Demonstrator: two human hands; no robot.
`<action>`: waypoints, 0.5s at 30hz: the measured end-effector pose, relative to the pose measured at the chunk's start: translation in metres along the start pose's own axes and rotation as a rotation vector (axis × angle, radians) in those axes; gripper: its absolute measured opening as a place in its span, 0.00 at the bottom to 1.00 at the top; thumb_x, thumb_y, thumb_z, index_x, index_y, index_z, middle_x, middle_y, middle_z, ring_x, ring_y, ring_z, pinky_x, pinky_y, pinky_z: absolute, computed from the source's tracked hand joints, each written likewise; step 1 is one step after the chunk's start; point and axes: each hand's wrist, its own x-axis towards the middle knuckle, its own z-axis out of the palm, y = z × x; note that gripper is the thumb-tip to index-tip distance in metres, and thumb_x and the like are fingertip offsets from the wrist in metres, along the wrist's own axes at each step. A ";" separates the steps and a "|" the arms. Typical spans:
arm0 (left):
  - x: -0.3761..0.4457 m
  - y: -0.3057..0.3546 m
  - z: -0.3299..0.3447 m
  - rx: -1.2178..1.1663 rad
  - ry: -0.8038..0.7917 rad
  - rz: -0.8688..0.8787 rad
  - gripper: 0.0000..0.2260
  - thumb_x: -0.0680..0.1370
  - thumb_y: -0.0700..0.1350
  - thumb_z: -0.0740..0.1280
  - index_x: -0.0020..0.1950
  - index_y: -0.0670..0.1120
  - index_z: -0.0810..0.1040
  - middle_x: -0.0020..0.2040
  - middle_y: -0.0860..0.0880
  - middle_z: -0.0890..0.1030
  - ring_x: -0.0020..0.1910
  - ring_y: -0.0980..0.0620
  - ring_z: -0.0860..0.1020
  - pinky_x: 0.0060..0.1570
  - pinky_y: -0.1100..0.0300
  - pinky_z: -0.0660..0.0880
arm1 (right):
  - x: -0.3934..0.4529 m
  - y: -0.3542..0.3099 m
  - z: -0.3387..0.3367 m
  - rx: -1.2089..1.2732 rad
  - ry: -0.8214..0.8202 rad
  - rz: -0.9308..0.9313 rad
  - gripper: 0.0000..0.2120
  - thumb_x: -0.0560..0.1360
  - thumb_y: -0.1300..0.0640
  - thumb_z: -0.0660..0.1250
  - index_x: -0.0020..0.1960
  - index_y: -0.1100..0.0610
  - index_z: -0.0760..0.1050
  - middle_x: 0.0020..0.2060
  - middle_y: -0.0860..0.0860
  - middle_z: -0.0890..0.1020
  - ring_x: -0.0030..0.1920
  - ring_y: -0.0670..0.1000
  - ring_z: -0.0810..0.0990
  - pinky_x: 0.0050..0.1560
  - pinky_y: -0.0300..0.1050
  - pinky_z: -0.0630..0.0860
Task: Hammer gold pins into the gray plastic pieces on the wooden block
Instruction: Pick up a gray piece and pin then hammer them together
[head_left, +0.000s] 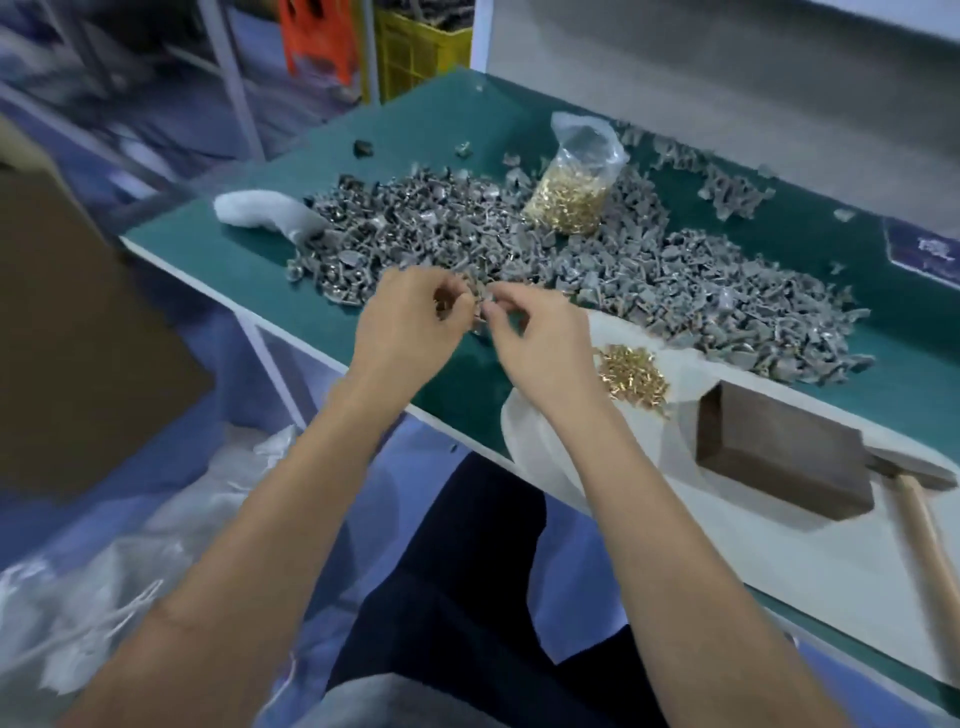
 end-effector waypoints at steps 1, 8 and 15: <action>0.002 -0.007 -0.003 0.018 0.015 0.021 0.07 0.80 0.50 0.67 0.46 0.52 0.83 0.41 0.54 0.82 0.47 0.47 0.78 0.47 0.50 0.76 | 0.005 -0.003 0.006 -0.028 -0.019 -0.005 0.09 0.79 0.53 0.65 0.53 0.52 0.84 0.44 0.47 0.86 0.49 0.56 0.82 0.52 0.57 0.78; 0.007 -0.033 -0.005 0.133 0.107 0.022 0.09 0.79 0.51 0.71 0.56 0.51 0.86 0.49 0.52 0.79 0.55 0.47 0.71 0.51 0.58 0.68 | 0.022 -0.009 0.026 -0.145 -0.109 0.056 0.16 0.82 0.54 0.62 0.68 0.48 0.80 0.54 0.53 0.85 0.59 0.60 0.77 0.63 0.55 0.71; -0.009 -0.020 -0.002 0.071 0.220 0.177 0.07 0.79 0.49 0.72 0.54 0.50 0.86 0.47 0.50 0.80 0.50 0.49 0.72 0.54 0.56 0.68 | -0.003 0.020 -0.023 -0.231 -0.014 0.067 0.14 0.83 0.55 0.62 0.64 0.48 0.81 0.55 0.49 0.84 0.59 0.56 0.77 0.64 0.57 0.71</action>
